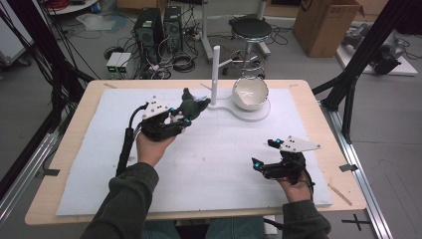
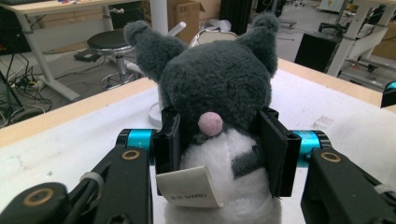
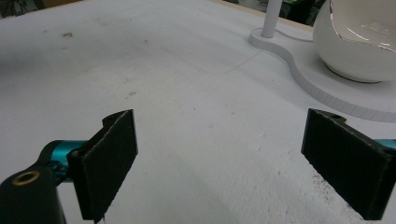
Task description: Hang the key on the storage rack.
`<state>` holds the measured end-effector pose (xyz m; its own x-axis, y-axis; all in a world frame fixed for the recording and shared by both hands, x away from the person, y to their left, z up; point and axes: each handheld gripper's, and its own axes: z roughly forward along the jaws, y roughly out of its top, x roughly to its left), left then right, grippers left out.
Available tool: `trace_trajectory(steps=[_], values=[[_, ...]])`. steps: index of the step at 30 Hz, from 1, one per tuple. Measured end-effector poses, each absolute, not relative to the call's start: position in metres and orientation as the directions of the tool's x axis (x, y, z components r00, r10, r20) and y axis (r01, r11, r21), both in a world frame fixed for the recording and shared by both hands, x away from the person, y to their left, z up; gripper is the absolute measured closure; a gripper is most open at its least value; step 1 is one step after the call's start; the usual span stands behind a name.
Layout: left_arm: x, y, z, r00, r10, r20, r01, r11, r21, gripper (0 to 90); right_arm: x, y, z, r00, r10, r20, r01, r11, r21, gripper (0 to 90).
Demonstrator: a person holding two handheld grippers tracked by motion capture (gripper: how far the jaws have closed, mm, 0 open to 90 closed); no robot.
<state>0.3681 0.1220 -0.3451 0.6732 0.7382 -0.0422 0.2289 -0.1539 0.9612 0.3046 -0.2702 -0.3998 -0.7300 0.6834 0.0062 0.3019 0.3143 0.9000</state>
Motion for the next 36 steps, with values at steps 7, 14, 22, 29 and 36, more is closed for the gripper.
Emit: trace_trajectory(steps=[7, 14, 22, 29, 36], values=[[0.371, 0.118, -0.337, 0.688, 0.724, -0.043, 0.216, -0.148, 0.965, 55.0, 0.305, -0.269, -0.4, -0.734, 0.679, 0.003, 0.298, 0.319, 0.9, 9.9], [0.377, 0.115, -0.33, 0.692, 0.72, -0.047, 0.215, -0.144, 0.966, 55.0, 0.305, -0.27, -0.4, -0.736, 0.677, 0.006, 0.294, 0.312, 0.903, 9.9], [0.387, 0.11, -0.321, 0.688, 0.724, -0.049, 0.212, -0.136, 0.968, 55.0, 0.305, -0.27, -0.399, -0.734, 0.679, 0.012, 0.301, 0.309, 0.902, 9.9], [0.392, 0.111, -0.317, 0.678, 0.733, -0.054, 0.214, -0.126, 0.969, 55.0, 0.305, -0.271, -0.399, -0.736, 0.677, 0.012, 0.294, 0.302, 0.907, 9.9], [0.397, 0.11, -0.319, 0.669, 0.74, -0.064, 0.221, -0.116, 0.968, 55.0, 0.305, -0.27, -0.399, -0.737, 0.676, 0.015, 0.293, 0.3, 0.908, 9.9]])
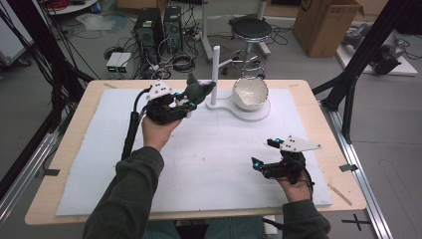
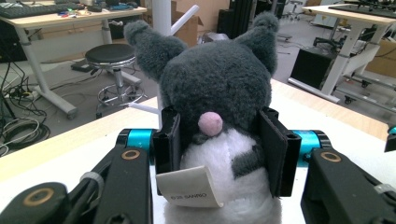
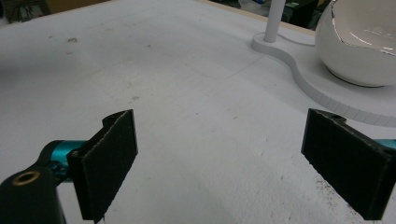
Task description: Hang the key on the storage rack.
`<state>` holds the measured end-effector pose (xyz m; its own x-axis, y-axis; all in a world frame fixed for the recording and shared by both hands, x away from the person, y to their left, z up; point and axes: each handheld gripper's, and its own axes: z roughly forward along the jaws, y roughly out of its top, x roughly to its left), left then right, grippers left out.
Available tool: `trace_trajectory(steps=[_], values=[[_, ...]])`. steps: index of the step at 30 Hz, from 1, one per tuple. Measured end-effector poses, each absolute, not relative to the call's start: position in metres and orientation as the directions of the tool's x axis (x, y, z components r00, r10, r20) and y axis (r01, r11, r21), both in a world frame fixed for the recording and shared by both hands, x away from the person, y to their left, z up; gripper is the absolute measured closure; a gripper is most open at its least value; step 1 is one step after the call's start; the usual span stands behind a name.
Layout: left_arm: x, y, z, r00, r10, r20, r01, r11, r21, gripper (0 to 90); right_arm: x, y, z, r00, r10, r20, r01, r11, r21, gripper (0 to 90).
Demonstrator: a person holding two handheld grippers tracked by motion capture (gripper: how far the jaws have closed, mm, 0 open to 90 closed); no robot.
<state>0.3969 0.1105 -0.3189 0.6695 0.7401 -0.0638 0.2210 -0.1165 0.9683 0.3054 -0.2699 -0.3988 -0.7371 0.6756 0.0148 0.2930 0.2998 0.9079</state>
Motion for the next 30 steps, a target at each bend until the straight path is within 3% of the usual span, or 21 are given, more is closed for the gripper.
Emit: trace_trajectory(steps=[23, 30], values=[[0.416, 0.105, -0.315, 0.644, 0.759, -0.099, 0.248, -0.085, 0.965, 54.9, 0.306, -0.269, -0.399, -0.74, 0.672, 0.024, 0.299, 0.298, 0.906, 9.9], [0.42, 0.096, -0.313, 0.653, 0.754, -0.069, 0.243, -0.123, 0.962, 54.9, 0.306, -0.269, -0.399, -0.742, 0.67, 0.023, 0.299, 0.299, 0.906, 9.9]])
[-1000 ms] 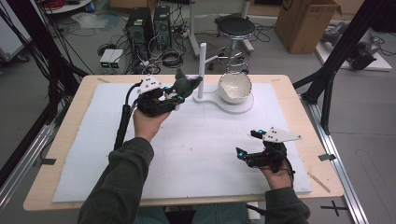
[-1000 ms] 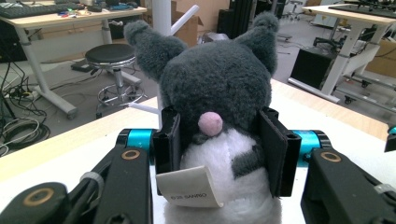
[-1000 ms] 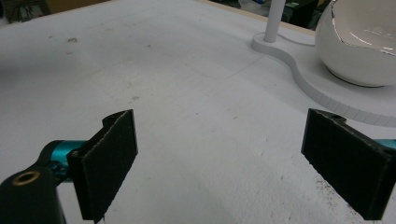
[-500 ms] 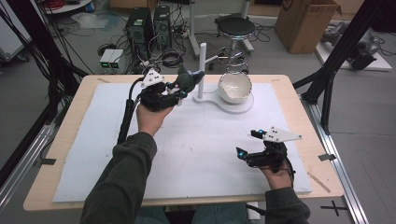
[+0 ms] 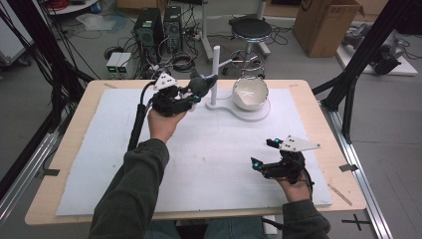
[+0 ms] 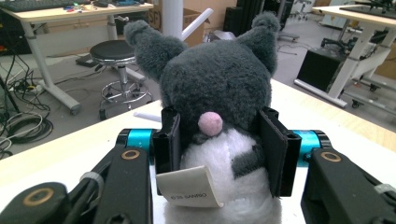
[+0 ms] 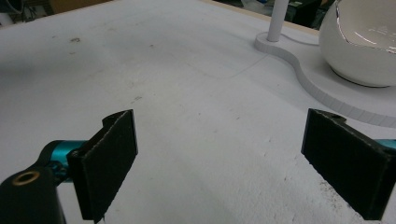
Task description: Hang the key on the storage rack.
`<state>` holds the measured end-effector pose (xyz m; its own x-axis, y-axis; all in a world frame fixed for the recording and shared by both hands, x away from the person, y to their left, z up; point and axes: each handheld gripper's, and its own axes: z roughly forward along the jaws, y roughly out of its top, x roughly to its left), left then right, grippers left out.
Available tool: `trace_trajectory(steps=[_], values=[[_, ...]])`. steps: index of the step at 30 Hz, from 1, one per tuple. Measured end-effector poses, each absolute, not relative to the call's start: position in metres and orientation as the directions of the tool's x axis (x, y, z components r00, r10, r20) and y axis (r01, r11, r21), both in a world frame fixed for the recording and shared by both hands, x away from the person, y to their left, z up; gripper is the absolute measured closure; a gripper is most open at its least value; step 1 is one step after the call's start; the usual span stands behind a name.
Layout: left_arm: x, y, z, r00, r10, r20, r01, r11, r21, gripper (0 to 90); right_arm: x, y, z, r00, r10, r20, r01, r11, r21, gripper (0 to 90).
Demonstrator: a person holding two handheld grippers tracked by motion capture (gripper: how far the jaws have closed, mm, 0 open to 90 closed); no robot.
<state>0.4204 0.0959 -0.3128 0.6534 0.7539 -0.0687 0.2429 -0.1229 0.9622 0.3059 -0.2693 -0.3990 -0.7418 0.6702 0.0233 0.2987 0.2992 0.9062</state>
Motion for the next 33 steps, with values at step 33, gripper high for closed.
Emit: trace_trajectory(steps=[33], values=[[0.432, 0.087, -0.314, 0.649, 0.759, -0.055, 0.262, -0.155, 0.953, 54.9, 0.306, -0.27, -0.4, -0.746, 0.665, 0.025, 0.297, 0.299, 0.907, 9.9]])
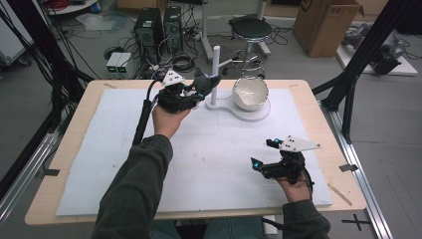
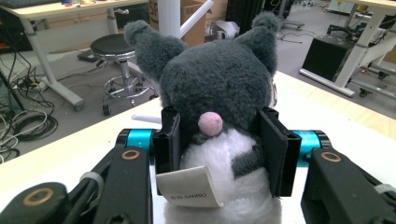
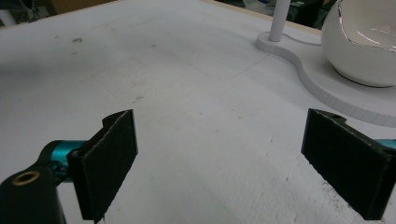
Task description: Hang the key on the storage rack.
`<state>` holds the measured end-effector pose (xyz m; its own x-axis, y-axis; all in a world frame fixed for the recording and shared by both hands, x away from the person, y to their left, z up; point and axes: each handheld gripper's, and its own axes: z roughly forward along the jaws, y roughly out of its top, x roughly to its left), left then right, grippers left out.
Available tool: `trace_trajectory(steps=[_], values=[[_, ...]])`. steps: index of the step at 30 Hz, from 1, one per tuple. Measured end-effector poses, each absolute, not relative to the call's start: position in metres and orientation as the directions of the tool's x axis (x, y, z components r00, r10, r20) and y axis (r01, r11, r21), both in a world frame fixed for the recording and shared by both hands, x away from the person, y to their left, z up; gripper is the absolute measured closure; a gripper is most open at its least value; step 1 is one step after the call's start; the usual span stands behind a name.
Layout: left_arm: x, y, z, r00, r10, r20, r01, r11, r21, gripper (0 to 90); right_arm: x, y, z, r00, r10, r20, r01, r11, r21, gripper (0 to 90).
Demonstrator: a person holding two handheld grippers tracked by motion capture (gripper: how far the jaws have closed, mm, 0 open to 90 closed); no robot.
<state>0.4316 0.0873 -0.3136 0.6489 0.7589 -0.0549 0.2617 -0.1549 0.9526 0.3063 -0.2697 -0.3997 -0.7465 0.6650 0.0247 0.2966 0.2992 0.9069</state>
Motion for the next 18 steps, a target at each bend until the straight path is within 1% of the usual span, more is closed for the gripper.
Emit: trace_trajectory(steps=[18], values=[[0.4349, 0.0829, -0.3197, 0.652, 0.757, -0.051, 0.277, -0.175, 0.945, 54.8, 0.3067, -0.2704, -0.3999, -0.747, 0.664, 0.031, 0.298, 0.293, 0.908, 9.9]])
